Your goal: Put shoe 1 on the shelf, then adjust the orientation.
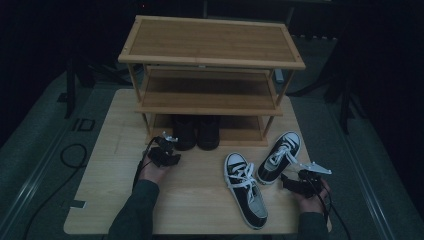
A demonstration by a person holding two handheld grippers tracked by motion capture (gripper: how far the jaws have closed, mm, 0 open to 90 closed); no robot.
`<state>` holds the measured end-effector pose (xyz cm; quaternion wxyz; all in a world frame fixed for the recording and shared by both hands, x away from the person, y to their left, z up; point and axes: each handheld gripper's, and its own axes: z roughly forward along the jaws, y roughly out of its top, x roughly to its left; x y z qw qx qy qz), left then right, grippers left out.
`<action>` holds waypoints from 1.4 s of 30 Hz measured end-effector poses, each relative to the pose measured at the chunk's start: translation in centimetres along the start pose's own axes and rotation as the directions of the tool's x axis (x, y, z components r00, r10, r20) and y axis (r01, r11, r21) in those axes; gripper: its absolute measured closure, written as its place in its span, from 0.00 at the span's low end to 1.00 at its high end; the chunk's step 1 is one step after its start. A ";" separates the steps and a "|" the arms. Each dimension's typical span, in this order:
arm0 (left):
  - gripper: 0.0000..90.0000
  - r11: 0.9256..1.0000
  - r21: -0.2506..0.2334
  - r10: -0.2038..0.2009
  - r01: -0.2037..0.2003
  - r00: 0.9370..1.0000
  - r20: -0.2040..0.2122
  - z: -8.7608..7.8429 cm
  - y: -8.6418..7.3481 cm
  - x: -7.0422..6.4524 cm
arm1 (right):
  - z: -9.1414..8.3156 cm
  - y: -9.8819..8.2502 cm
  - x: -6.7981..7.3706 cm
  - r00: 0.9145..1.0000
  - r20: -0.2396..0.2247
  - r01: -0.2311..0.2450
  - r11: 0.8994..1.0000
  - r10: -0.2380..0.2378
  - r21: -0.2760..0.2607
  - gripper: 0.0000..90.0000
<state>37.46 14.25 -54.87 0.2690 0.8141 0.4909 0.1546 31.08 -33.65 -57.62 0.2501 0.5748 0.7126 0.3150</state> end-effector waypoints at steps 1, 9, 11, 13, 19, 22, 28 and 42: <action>0.68 1.000 -0.002 -0.001 0.001 1.000 0.000 0.0 -0.1 0.1 | 0.0 0.0 0.0 1.000 0.000 0.000 1.000 0.000 0.000 0.16; 0.66 1.000 -0.016 -0.013 0.013 1.000 0.009 -0.2 -0.6 0.7 | 0.0 0.0 0.0 1.000 0.000 0.000 1.000 0.000 0.000 0.16; 0.65 1.000 -0.022 -0.012 0.012 1.000 0.009 -0.3 -0.6 0.8 | 0.0 0.0 0.0 1.000 0.000 0.000 1.000 0.000 0.000 0.16; 0.65 1.000 -0.022 -0.012 0.012 1.000 0.009 -0.3 -0.6 0.8 | 0.0 0.0 0.0 1.000 0.000 0.000 1.000 0.000 0.000 0.16; 0.64 0.999 -0.031 -0.012 0.013 1.000 0.020 -0.5 -1.0 1.0 | 0.0 0.0 0.0 1.000 0.000 0.000 1.000 0.000 0.000 0.16; 0.64 1.000 -0.027 -0.015 0.016 1.000 0.024 -0.3 -1.4 1.1 | 0.0 0.0 0.0 1.000 0.000 0.000 1.000 0.000 0.000 0.16; 0.60 0.998 -0.054 -0.013 0.014 1.000 0.018 -0.3 -1.8 0.9 | 0.0 0.0 0.0 1.000 -0.001 0.000 1.000 0.000 0.001 0.16; 0.53 0.997 -0.066 0.024 -0.025 1.000 -0.011 -0.5 -2.5 1.1 | -0.5 1.2 -0.1 0.996 -0.087 0.026 0.997 -0.020 0.068 0.50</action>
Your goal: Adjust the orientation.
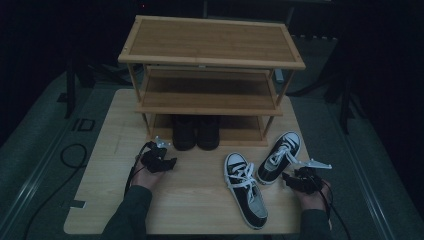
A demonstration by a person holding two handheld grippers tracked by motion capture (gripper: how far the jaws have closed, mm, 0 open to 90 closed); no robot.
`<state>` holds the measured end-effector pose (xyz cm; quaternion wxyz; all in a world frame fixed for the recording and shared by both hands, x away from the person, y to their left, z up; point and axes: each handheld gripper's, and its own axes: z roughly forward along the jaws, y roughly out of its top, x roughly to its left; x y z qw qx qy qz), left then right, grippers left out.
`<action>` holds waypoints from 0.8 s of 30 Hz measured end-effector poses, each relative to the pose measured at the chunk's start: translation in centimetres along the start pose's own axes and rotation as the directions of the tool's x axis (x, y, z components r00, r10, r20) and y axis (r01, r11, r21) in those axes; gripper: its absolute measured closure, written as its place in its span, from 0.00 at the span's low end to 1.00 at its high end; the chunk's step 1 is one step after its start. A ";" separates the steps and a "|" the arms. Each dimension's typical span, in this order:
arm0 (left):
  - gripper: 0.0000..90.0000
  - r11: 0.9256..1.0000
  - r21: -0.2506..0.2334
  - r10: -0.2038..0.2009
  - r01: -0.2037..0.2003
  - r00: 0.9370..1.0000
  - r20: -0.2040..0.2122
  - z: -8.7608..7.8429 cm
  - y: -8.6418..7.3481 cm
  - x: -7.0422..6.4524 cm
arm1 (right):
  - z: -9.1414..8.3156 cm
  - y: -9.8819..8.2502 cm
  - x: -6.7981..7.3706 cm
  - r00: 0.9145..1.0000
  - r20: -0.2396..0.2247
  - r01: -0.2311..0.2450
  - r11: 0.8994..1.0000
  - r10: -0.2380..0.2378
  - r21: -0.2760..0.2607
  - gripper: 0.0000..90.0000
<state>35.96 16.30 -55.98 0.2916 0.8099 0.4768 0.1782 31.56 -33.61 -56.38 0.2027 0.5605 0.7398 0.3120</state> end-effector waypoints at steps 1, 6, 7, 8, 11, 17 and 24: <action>0.53 1.000 -0.005 -0.001 0.001 1.000 0.002 0.0 -0.1 0.1 | -0.1 0.0 0.1 1.000 -0.019 0.021 1.000 -0.021 0.010 0.56; 0.51 1.000 -0.024 0.000 0.000 1.000 0.005 0.0 -0.4 0.3 | -0.7 0.2 0.2 0.996 -0.055 0.066 0.997 -0.064 0.037 0.59; 0.52 0.999 -0.034 0.001 -0.001 1.000 0.007 0.0 -0.5 0.4 | -1.1 0.3 0.4 0.993 -0.079 0.095 0.994 -0.091 0.050 0.59; 0.51 0.999 -0.034 0.001 -0.001 1.000 0.007 0.0 -0.5 0.4 | -1.1 0.3 0.4 0.993 -0.079 0.095 0.994 -0.091 0.050 0.59; 0.51 0.999 -0.044 0.006 -0.005 1.000 0.011 0.0 -0.7 0.4 | -1.9 0.7 0.9 0.983 -0.119 0.144 0.988 -0.136 0.058 0.59; 0.51 0.998 -0.063 0.013 -0.012 1.000 0.018 -0.1 -1.0 0.5 | -3.1 1.0 1.4 0.972 -0.161 0.181 0.982 -0.169 0.059 0.60; 0.50 0.997 -0.075 0.017 -0.016 1.000 0.020 0.0 -1.1 0.5 | -4.2 1.1 1.9 0.962 -0.202 0.200 0.978 -0.185 0.056 0.61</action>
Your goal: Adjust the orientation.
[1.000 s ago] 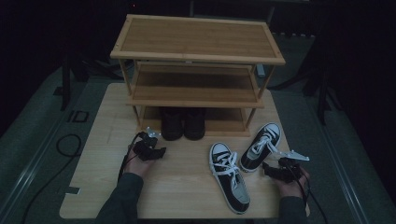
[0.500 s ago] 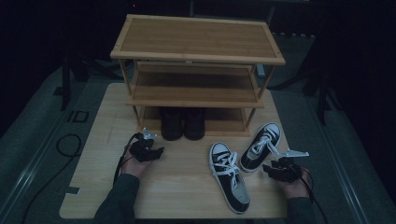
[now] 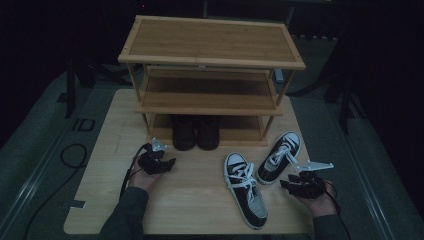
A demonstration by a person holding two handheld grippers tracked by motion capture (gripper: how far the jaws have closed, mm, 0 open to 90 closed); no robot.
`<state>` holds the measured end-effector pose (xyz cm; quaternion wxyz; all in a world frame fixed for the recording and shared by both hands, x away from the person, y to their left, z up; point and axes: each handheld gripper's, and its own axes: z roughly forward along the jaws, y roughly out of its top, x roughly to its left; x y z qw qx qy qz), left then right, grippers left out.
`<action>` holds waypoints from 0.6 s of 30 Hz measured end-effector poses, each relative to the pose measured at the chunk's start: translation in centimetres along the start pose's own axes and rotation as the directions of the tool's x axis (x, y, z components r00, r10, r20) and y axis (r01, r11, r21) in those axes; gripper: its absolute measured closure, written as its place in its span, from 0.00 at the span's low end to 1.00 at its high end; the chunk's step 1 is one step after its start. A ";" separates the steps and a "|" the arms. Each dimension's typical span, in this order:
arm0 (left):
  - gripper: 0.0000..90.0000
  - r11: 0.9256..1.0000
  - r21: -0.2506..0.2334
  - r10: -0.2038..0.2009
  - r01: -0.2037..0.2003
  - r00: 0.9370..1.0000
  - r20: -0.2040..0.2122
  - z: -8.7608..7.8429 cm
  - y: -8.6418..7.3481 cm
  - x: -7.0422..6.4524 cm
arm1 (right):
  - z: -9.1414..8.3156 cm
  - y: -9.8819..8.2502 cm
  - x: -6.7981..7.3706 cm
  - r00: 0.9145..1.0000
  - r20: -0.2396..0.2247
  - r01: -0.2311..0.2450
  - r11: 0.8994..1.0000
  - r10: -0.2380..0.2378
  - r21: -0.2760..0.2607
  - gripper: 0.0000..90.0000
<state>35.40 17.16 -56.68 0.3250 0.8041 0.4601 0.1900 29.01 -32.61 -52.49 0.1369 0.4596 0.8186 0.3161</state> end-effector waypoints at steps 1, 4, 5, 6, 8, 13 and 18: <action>0.50 1.000 0.000 0.000 0.000 1.000 0.000 0.0 0.0 0.0 | -0.2 0.0 0.1 1.000 -0.008 0.003 1.000 -0.003 0.002 0.61; 0.48 1.000 -0.002 0.003 -0.003 1.000 0.002 0.0 0.0 0.0 | -0.9 0.4 0.8 0.999 -0.035 0.038 0.999 -0.037 0.008 0.63; 0.48 1.000 -0.002 0.003 -0.003 1.000 0.002 0.0 0.0 0.0 | -0.9 0.4 0.8 0.999 -0.035 0.038 0.999 -0.037 0.008 0.63; 0.47 1.000 -0.007 0.002 -0.002 1.000 0.004 0.0 -0.1 -0.1 | -1.1 0.6 1.2 0.998 -0.050 0.048 0.999 -0.048 0.010 0.64; 0.47 1.000 -0.009 0.003 -0.003 1.000 0.005 0.0 -0.1 -0.1 | -1.3 0.7 1.6 0.996 -0.059 0.066 0.998 -0.065 0.015 0.64; 0.47 1.000 -0.018 0.006 -0.006 1.000 0.009 0.0 -0.2 0.0 | -1.4 1.2 2.4 0.991 -0.096 0.094 0.996 -0.093 0.004 0.64; 0.47 1.000 -0.027 0.007 -0.007 1.000 0.012 0.0 -0.4 0.0 | -1.3 1.5 3.0 0.985 -0.139 0.097 0.995 -0.098 -0.010 0.63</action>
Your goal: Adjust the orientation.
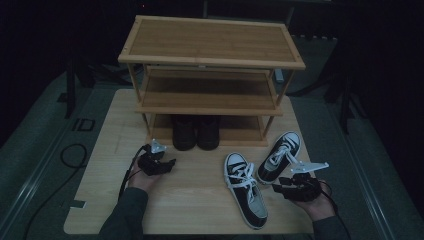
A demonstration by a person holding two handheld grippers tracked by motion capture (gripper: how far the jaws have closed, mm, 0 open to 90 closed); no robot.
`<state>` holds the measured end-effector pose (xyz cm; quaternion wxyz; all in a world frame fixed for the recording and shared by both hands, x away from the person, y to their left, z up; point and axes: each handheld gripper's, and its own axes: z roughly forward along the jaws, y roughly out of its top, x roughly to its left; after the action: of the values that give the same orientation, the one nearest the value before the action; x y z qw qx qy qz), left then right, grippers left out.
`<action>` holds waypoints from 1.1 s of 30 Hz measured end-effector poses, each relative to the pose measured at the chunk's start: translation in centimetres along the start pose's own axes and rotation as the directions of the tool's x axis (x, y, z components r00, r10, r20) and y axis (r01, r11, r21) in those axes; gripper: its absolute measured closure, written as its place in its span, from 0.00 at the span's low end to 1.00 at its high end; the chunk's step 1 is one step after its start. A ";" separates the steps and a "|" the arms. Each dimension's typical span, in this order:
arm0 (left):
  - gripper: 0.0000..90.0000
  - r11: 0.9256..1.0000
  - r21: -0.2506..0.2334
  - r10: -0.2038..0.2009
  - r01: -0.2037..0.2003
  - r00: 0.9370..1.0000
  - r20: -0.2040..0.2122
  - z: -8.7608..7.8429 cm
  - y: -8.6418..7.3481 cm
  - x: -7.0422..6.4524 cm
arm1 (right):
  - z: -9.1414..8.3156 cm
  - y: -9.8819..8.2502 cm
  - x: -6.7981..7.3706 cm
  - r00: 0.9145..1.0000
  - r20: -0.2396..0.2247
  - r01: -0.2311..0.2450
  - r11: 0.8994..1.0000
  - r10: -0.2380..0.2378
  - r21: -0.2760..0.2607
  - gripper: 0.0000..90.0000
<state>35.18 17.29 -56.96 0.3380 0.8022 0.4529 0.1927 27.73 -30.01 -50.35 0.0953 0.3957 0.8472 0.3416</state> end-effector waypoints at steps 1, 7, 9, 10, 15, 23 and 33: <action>0.47 1.000 0.000 0.001 -0.001 1.000 0.000 0.0 0.0 0.0 | 0.0 0.1 0.2 1.000 -0.005 0.004 1.000 -0.004 0.001 0.63; 0.47 1.000 -0.007 0.005 -0.005 1.000 0.006 -0.1 -0.2 0.1 | 0.4 0.7 1.7 0.998 -0.049 0.026 1.000 -0.026 0.006 0.62; 0.47 1.000 -0.008 0.004 -0.004 1.000 0.006 -0.1 -0.2 0.1 | 0.5 0.9 2.3 0.997 -0.064 0.038 0.999 -0.038 0.003 0.62; 0.47 1.000 -0.010 0.004 -0.004 1.000 0.005 -0.1 -0.2 0.1 | 0.5 1.1 2.6 0.997 -0.067 0.046 0.999 -0.046 0.006 0.61; 0.47 1.000 -0.015 0.008 -0.008 1.000 0.008 -0.2 -0.4 0.2 | 0.9 1.8 4.0 0.993 -0.091 0.074 0.997 -0.074 -0.004 0.57; 0.47 1.000 -0.022 0.008 -0.008 1.000 0.010 -0.2 -0.5 0.2 | 2.7 2.5 5.3 0.993 0.029 0.112 0.989 -0.115 0.098 0.63; 0.47 1.000 -0.026 0.011 -0.011 1.000 0.011 -0.2 -0.6 0.2 | 4.3 3.2 5.9 0.991 0.071 0.106 0.984 -0.117 0.143 0.85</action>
<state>34.81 17.80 -57.21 0.3500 0.8013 0.4439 0.1959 27.63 -22.04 -50.84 0.1199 0.3666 0.8853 0.2597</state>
